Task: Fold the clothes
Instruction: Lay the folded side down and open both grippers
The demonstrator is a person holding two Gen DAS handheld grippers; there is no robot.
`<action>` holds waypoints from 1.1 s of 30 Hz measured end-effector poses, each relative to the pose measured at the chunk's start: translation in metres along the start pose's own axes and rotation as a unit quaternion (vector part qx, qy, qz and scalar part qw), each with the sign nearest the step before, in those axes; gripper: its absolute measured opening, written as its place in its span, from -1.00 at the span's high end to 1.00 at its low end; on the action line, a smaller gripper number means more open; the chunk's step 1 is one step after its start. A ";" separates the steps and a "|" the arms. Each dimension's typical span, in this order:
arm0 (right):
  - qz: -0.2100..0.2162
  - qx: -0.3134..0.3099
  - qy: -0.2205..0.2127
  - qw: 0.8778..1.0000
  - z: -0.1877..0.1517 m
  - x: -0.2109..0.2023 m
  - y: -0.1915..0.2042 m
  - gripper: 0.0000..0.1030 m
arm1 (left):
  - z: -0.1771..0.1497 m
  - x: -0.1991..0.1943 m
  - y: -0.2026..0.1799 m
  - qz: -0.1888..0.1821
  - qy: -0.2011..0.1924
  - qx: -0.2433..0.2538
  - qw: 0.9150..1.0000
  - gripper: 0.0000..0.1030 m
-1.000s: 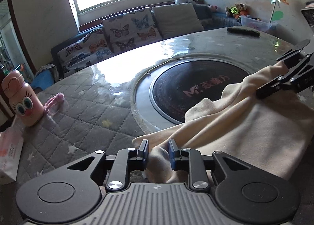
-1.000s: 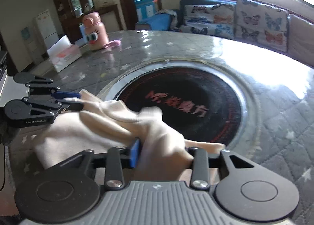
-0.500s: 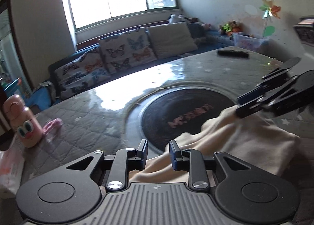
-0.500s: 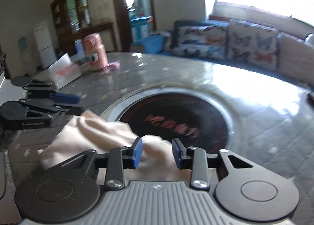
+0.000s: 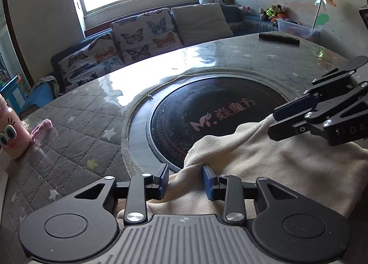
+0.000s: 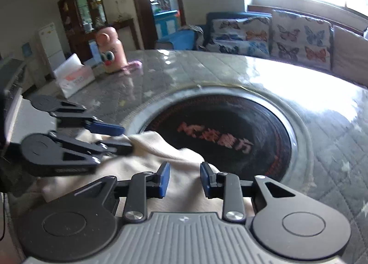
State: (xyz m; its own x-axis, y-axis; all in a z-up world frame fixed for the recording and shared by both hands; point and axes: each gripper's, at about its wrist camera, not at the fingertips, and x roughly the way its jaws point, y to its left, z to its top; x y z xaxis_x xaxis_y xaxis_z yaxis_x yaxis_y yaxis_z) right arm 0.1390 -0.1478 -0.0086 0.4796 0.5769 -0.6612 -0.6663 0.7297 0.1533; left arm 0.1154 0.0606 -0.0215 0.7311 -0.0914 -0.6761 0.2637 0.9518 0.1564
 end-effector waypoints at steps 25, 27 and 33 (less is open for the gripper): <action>0.011 -0.064 -0.004 0.998 0.006 0.022 0.047 0.23 | -0.055 -0.079 0.017 0.063 -0.024 -0.072 0.995 -0.83; 0.016 -0.079 0.004 0.997 0.002 0.024 0.054 0.23 | -0.061 -0.078 0.017 0.075 -0.019 -0.070 0.995 -0.88; 0.014 -0.097 0.000 0.995 -0.001 0.021 0.069 0.17 | -0.072 -0.080 0.026 0.089 -0.010 -0.090 0.992 -0.95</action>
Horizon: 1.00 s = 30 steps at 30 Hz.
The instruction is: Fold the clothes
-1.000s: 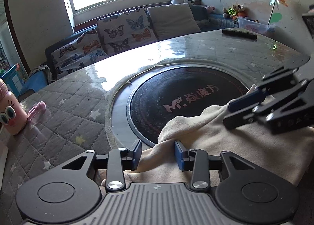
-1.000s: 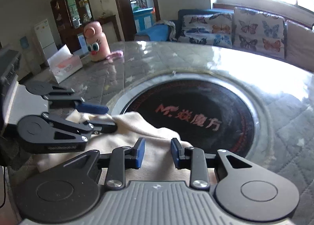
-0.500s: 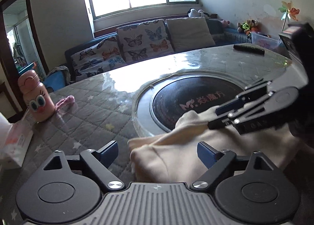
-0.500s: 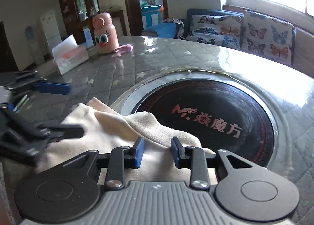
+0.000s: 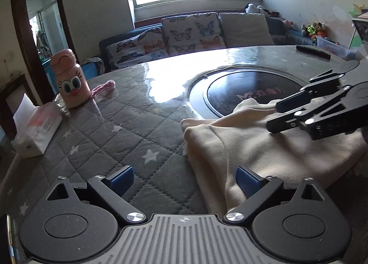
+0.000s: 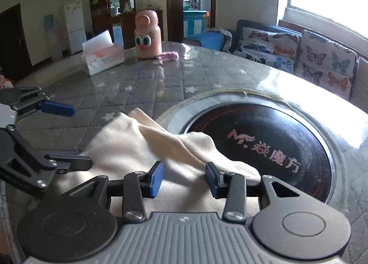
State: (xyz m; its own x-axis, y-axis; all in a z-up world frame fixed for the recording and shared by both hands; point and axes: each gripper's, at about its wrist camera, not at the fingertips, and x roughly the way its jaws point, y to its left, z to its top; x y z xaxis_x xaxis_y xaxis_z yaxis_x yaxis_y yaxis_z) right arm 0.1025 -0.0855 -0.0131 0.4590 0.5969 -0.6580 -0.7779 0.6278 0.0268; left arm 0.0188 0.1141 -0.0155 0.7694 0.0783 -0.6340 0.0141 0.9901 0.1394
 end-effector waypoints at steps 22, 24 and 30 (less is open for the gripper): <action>0.031 -0.129 -0.004 0.991 -0.032 -0.017 0.074 0.05 | -0.011 0.001 0.009 0.017 -0.001 -0.020 1.000 -1.00; 0.036 -0.125 -0.011 0.991 -0.033 -0.024 0.073 0.05 | -0.012 0.001 0.009 0.019 0.000 -0.020 1.000 -1.00; 0.040 -0.086 -0.012 0.995 -0.034 -0.052 0.055 0.03 | -0.011 0.001 0.007 0.022 0.001 -0.020 1.000 -1.00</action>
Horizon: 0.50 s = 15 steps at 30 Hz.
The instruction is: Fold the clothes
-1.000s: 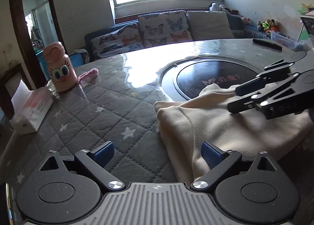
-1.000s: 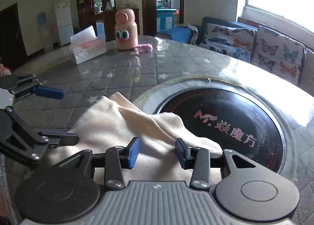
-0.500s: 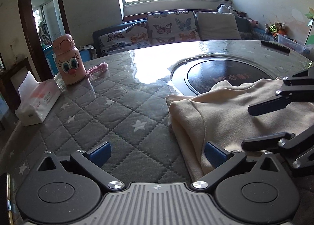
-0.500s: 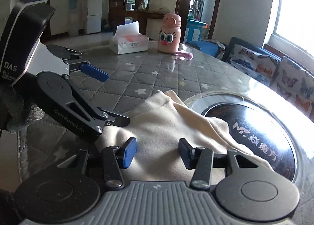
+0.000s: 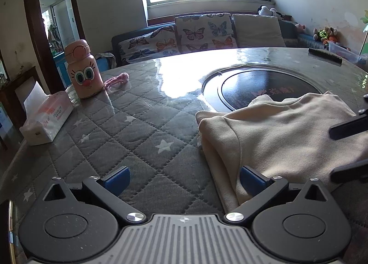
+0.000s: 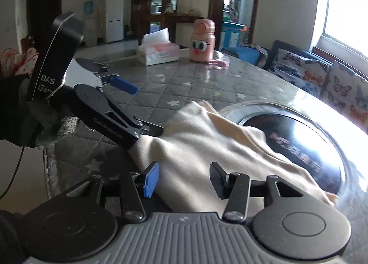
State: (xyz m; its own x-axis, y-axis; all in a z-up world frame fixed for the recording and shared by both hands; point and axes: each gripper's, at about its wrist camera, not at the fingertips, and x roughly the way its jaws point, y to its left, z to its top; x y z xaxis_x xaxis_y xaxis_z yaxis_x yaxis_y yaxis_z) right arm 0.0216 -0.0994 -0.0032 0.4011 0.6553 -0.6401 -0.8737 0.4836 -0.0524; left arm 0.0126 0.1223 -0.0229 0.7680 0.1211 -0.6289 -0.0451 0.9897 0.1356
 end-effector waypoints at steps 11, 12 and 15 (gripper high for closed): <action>-0.056 0.092 0.037 0.993 -0.045 -0.043 -0.040 0.02 | 0.000 -0.001 -0.003 0.008 0.000 0.007 1.000 -1.00; -0.060 0.099 0.040 0.992 -0.050 -0.045 -0.043 0.02 | 0.000 -0.001 -0.003 0.008 0.000 0.007 1.000 -1.00; -0.062 0.111 0.046 0.991 -0.062 -0.049 -0.048 0.02 | 0.000 -0.002 -0.004 0.009 0.001 0.007 1.000 -1.00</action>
State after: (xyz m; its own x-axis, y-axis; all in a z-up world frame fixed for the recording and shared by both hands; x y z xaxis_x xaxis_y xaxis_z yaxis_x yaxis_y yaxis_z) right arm 0.0265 -0.1902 -0.0171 0.4660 0.5321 -0.7069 -0.7332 0.6795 0.0282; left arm 0.0114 0.1186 -0.0224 0.7662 0.1387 -0.6274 -0.0491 0.9862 0.1580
